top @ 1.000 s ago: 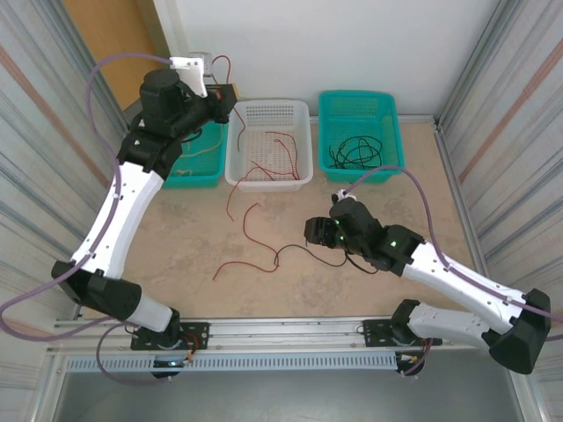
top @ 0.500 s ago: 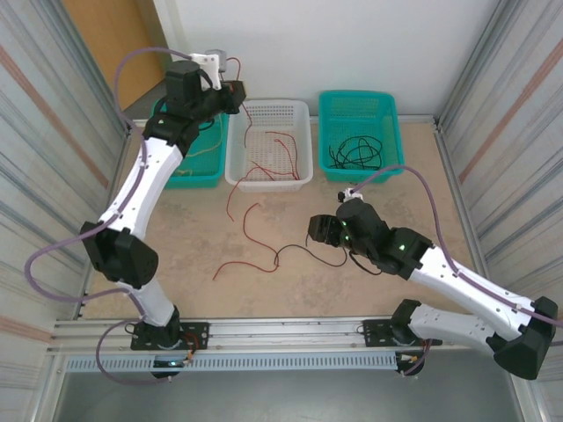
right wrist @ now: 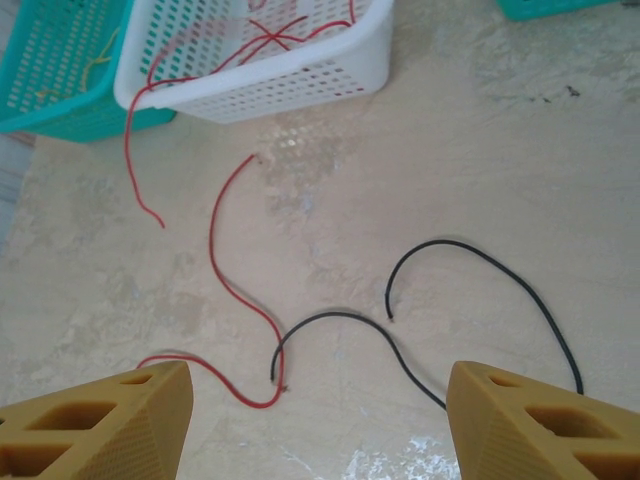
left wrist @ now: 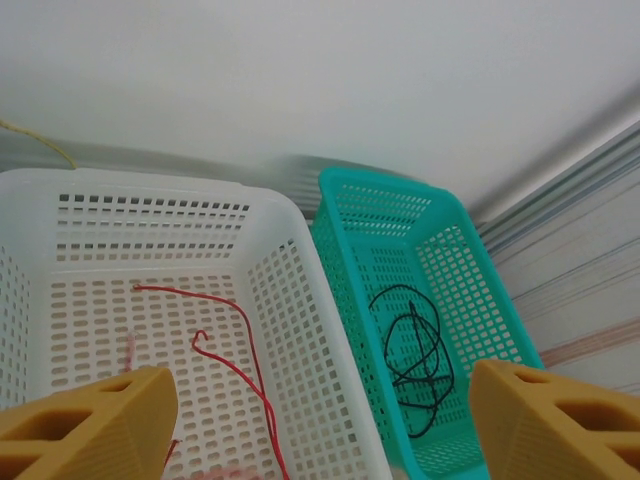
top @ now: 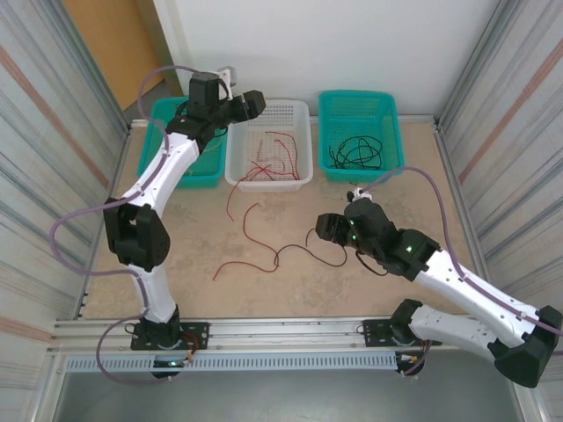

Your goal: Untangle the cables

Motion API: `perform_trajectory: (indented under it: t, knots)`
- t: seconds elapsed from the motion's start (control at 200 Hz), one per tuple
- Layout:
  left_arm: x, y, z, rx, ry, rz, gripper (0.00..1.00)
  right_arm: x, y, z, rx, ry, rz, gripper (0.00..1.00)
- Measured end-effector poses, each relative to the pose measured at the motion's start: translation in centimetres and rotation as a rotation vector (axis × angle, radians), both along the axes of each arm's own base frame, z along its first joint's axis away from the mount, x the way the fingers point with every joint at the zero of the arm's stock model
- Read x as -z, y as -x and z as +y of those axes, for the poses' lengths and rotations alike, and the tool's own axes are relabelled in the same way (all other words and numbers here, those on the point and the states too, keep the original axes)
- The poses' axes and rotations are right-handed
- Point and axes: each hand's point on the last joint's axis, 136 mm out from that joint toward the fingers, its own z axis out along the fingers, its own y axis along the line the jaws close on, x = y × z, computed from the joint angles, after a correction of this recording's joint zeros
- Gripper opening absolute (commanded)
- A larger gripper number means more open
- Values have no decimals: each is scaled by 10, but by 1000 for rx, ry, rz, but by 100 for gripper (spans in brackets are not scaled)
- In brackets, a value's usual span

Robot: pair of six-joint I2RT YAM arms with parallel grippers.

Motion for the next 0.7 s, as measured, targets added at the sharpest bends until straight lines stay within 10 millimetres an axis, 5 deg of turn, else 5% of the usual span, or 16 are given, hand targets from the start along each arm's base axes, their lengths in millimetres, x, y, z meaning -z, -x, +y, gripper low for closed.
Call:
perform_trajectory:
  t: [0.281,0.376,0.561,0.702]
  knots:
    - [-53,91,9,52,-2,-106,67,20,-3,1,3,40,66,66]
    - [-34,127,12,78,-24,-83,64,19,-3,2,2,37,65,66]
    - [44,185,18,127,-111,73,60,22,-5,7,-9,29,74,66]
    - [64,230,13,189,-167,105,58,43,-10,14,-15,69,127,65]
